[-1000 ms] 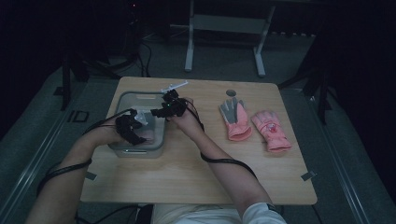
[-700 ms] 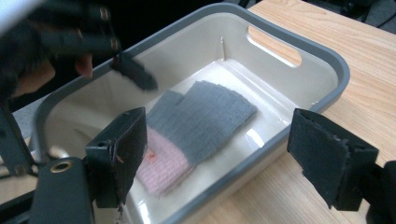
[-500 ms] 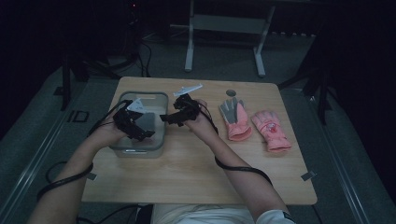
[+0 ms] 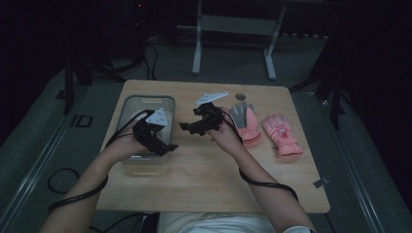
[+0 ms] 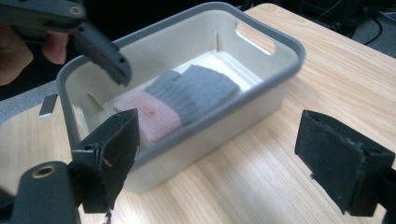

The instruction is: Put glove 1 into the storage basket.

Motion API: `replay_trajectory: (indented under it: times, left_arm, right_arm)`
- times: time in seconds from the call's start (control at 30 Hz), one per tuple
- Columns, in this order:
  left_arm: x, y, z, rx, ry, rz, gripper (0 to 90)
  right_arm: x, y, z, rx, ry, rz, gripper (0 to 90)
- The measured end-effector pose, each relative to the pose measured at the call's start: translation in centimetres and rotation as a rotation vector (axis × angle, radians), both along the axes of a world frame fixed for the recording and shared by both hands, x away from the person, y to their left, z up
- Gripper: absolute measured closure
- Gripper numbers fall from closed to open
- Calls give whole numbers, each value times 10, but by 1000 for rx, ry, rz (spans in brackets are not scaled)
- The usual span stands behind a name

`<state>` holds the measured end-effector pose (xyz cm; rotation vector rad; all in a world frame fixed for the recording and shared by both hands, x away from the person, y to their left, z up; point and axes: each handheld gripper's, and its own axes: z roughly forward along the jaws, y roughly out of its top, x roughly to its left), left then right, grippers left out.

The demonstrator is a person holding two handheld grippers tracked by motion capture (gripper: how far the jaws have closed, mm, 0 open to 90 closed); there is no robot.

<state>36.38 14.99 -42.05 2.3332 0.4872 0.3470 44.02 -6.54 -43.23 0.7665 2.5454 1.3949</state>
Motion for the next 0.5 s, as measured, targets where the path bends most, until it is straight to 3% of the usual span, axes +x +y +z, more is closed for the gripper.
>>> replay_trajectory:
  times: [0.17, 0.27, 0.43, 0.5]
  left_arm:
    - [-11, -19, -3, 4, 4, -56, 71]
    - [-17, -32, -6, 8, 0, -83, 71]
    - [-26, -51, -16, 18, 20, -140, 71]
    - [-30, -58, -20, 21, 5, -153, 71]
  right_arm:
    - [-3, -20, 2, 8, 5, -38, 140]
    - [-6, -30, 2, -15, -30, -61, 134]
    - [-10, -44, -2, -19, -63, -55, 128]
    - [-11, -53, -5, -8, -59, -49, 128]
